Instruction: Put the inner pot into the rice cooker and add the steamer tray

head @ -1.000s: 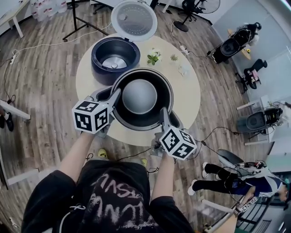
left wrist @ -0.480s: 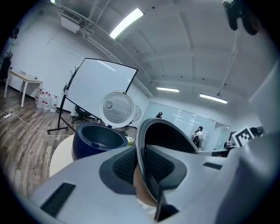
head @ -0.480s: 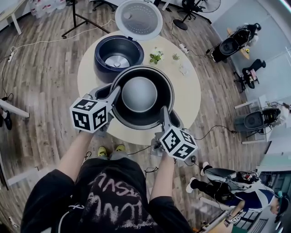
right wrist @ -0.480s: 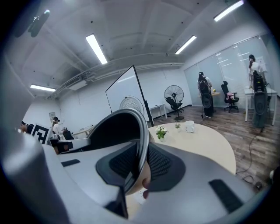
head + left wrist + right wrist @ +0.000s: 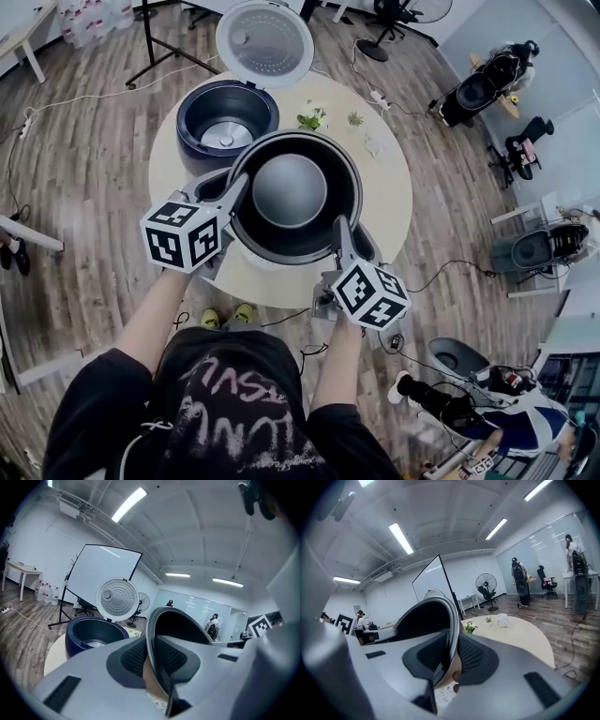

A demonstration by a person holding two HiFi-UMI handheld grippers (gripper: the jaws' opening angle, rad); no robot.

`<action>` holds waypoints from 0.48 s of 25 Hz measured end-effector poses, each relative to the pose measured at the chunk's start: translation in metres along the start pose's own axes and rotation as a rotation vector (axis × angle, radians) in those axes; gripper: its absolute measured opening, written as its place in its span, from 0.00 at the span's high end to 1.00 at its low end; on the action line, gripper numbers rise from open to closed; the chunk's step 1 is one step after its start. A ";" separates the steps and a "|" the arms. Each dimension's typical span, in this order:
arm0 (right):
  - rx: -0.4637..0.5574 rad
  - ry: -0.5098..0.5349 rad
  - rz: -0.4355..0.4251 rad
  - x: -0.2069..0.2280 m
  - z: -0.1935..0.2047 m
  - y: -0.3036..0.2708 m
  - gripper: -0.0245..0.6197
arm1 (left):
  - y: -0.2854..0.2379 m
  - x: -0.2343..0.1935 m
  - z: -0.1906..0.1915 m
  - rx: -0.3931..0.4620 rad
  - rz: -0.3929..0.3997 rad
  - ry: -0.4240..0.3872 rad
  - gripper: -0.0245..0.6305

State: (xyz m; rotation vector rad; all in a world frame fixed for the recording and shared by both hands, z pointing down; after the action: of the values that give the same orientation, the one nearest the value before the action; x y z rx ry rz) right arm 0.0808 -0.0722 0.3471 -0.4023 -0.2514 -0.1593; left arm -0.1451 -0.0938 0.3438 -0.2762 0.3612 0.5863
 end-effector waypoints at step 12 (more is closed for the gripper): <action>0.014 -0.011 -0.070 0.013 -0.028 -0.034 0.84 | -0.031 0.000 -0.025 0.021 -0.043 -0.036 0.85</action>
State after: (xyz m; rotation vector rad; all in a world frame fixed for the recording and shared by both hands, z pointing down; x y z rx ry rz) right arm 0.0923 -0.1155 0.3377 -0.3812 -0.2775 -0.2243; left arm -0.1335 -0.1274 0.3262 -0.2525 0.3258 0.5442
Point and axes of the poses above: the fingertips, and each gripper's own axes: y backward along the fingers, x to its right, z out of its underside, the point moved 1 cm from there along y, backward along the fingers, and after that the axes turned 8 degrees about z, right-handed, at the moved point
